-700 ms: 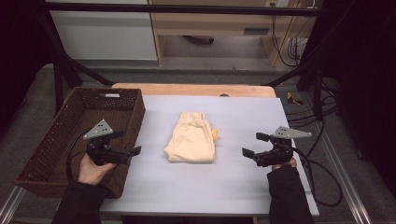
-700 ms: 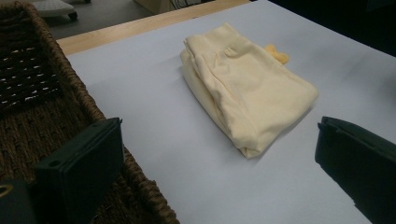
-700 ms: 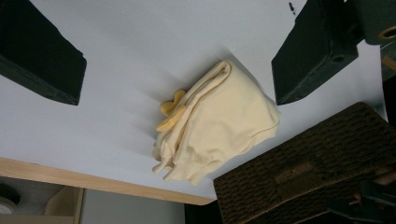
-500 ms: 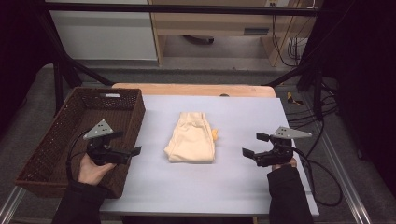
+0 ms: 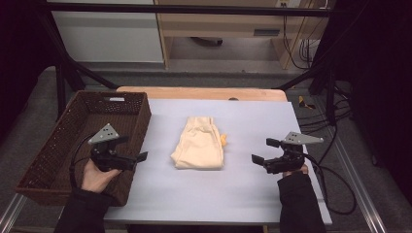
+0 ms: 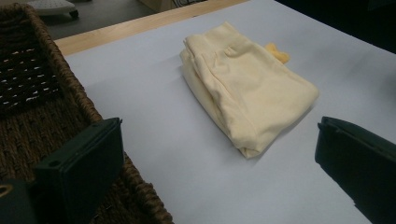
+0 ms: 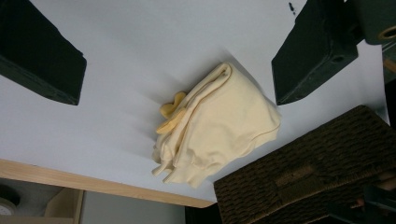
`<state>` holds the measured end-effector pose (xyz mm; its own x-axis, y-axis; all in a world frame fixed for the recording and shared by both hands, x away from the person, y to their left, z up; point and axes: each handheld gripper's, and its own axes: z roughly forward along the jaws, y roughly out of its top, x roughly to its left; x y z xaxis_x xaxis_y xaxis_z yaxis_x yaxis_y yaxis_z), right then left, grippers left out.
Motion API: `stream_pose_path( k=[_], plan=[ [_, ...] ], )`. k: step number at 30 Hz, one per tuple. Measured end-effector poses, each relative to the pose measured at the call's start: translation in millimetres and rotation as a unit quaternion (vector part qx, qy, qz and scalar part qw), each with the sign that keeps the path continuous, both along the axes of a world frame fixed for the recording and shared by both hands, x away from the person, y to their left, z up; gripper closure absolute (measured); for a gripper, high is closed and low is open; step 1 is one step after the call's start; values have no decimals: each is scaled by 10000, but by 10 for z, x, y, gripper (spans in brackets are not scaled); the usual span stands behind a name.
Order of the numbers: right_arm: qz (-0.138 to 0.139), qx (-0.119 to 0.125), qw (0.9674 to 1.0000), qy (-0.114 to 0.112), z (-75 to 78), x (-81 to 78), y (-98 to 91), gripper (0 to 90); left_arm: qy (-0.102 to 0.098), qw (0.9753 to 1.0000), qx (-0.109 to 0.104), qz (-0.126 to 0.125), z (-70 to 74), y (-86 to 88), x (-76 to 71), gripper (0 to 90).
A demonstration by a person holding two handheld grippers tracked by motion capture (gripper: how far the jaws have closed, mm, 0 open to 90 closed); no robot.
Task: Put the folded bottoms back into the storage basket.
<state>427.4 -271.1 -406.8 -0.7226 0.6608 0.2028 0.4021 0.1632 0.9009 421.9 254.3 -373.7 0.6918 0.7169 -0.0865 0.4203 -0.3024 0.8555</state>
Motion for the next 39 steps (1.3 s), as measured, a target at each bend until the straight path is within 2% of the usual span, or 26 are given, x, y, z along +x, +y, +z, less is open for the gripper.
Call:
stream_pose_path(
  k=[4,24,39],
  plan=[
    [8,11,10000,-15,1,2,-2,33,-1,10000,70,33,14,-13,1,13],
    [-3,-22,10000,16,-4,3,3,33,-38,9999,-48,94,189,-85,-39,13],
    [-5,-31,10000,5,-3,3,-1,32,-88,9999,-88,-14,293,-269,-90,12]
  ],
)
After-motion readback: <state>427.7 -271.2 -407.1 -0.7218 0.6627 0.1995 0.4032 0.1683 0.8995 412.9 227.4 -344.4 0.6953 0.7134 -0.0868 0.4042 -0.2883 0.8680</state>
